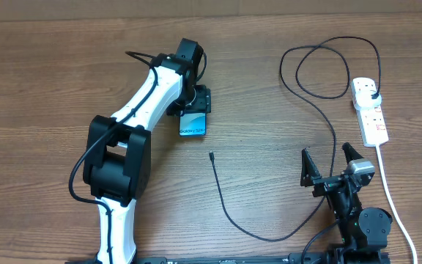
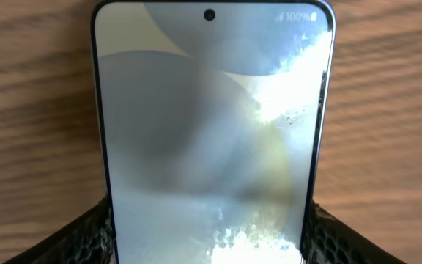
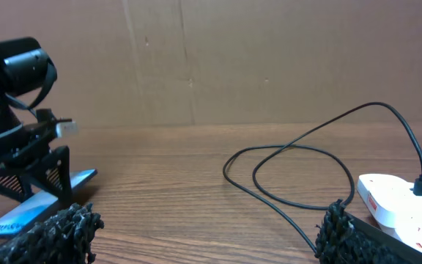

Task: Plug charger to phone and switch on socket
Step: 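Lift the phone with the left gripper and tilt it upright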

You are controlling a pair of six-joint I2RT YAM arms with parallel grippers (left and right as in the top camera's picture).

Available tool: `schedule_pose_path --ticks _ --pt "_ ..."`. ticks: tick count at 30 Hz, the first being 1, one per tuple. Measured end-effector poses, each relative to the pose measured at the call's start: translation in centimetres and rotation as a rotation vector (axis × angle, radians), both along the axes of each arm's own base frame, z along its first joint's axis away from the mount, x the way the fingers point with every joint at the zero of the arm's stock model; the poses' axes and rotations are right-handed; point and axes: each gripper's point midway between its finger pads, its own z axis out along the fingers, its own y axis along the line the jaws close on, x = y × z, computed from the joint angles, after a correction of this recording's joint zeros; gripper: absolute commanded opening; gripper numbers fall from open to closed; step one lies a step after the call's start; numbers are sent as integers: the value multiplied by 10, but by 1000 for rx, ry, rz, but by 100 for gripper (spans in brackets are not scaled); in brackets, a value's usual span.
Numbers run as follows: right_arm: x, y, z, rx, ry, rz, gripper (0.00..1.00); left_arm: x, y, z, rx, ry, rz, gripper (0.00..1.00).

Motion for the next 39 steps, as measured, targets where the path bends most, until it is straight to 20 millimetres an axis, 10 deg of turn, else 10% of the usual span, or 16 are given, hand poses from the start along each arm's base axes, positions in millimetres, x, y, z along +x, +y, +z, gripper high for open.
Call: schedule_pose_path --ticks 39 --pt "0 0 0 0 0 0 100 -72 -113 88 -855 414 -99 64"
